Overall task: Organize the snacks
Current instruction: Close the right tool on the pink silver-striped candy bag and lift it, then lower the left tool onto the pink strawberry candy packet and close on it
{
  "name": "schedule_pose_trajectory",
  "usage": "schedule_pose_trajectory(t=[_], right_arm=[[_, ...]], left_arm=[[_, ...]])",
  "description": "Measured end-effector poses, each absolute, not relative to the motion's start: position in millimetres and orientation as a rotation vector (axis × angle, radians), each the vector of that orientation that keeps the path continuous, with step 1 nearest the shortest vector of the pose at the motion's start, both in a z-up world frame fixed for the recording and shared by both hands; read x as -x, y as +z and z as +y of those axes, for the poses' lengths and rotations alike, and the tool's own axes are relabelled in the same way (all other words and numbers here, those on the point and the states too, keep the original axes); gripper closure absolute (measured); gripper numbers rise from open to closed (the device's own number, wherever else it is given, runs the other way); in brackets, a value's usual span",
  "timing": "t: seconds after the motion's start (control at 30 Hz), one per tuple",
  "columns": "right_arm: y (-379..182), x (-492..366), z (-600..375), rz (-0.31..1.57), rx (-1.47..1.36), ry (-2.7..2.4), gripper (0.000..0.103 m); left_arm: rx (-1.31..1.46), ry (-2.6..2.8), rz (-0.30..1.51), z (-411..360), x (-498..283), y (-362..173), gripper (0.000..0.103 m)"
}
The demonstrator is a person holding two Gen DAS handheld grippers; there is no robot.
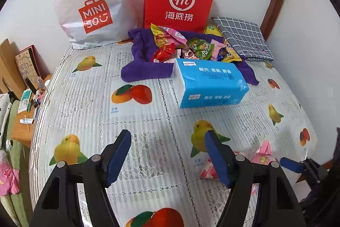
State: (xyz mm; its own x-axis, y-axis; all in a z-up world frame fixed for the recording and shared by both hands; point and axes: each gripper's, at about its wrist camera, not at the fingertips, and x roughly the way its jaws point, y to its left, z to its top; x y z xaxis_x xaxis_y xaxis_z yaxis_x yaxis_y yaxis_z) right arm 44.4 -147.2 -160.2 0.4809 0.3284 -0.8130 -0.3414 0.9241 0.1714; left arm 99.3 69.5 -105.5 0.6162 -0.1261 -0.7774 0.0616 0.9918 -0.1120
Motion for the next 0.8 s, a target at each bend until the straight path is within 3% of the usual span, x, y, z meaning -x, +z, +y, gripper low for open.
schedule_pose_trajectory(t=[0.17,0.33,0.4,0.47,0.8], right_arm=[[-188.0,-50.3,-141.9,1.05,0.047,0.382,0.02],[-197.7,-56.9,-143.0,1.041,0.079,0.35,0.052],[-197.3,-60.8,-146.3,1.044,0.072,0.352,0.055],[-196.0,-64.5,-150.7,1.031,0.072,0.339,0.065],[-189.7,-92.2,-201.5,0.986,-0.003,0.223,0.066]], left_arm=[[0.058,-0.119,0.928,68.1,-98.4,-116.8,0.033],[0.044,-0.121,0.946,70.8,-103.9,-125.0,0.033],[0.04,-0.125,0.953,70.2,-106.7,-128.6,0.033],[0.041,-0.136,0.962,68.1,-108.5,-133.0,0.033],[0.021,-0.2,1.028,47.5,-112.5,-163.7,0.033]])
